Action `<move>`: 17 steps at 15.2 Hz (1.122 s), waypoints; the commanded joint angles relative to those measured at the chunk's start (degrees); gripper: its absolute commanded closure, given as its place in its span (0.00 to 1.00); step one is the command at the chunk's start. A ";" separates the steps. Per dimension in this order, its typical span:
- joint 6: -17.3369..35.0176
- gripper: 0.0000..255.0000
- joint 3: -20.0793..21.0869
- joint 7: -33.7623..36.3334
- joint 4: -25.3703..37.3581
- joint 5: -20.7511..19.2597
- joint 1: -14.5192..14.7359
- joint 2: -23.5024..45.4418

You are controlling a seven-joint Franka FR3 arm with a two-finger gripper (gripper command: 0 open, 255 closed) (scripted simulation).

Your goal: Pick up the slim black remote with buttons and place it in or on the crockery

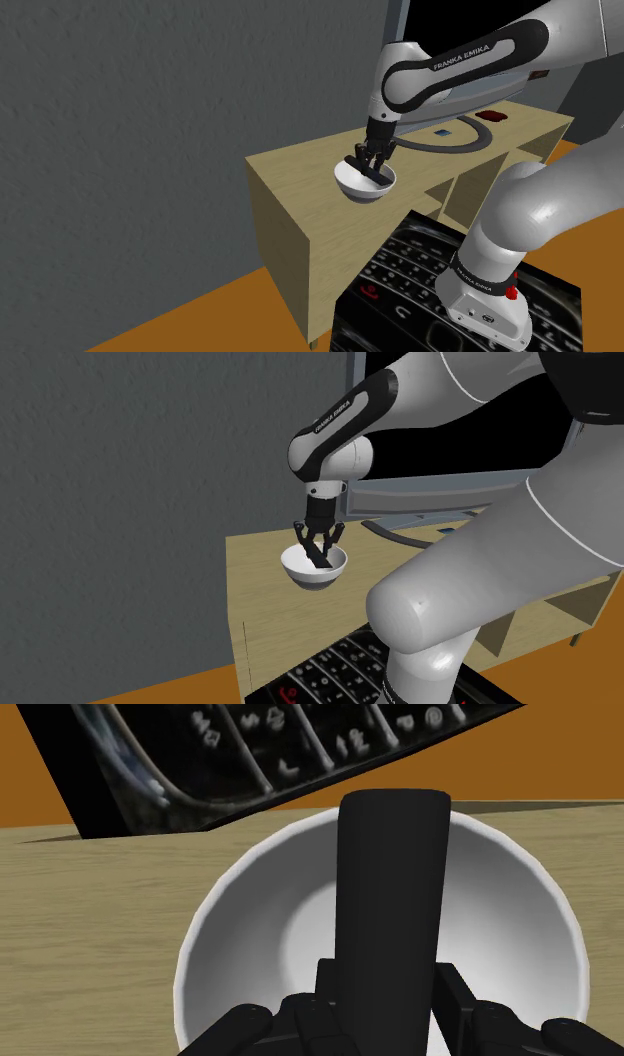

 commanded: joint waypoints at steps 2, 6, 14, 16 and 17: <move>1.15 1.00 0.00 -0.04 -0.44 0.07 0.07 0.66; 1.16 1.00 0.01 -0.04 -0.44 0.08 0.06 0.67; 1.16 0.00 0.01 -0.04 -0.44 0.08 0.05 0.67; -3.46 0.00 0.00 0.09 2.32 -0.17 -0.17 -1.19; -5.69 0.00 -0.01 0.14 3.81 -0.27 -0.26 -1.92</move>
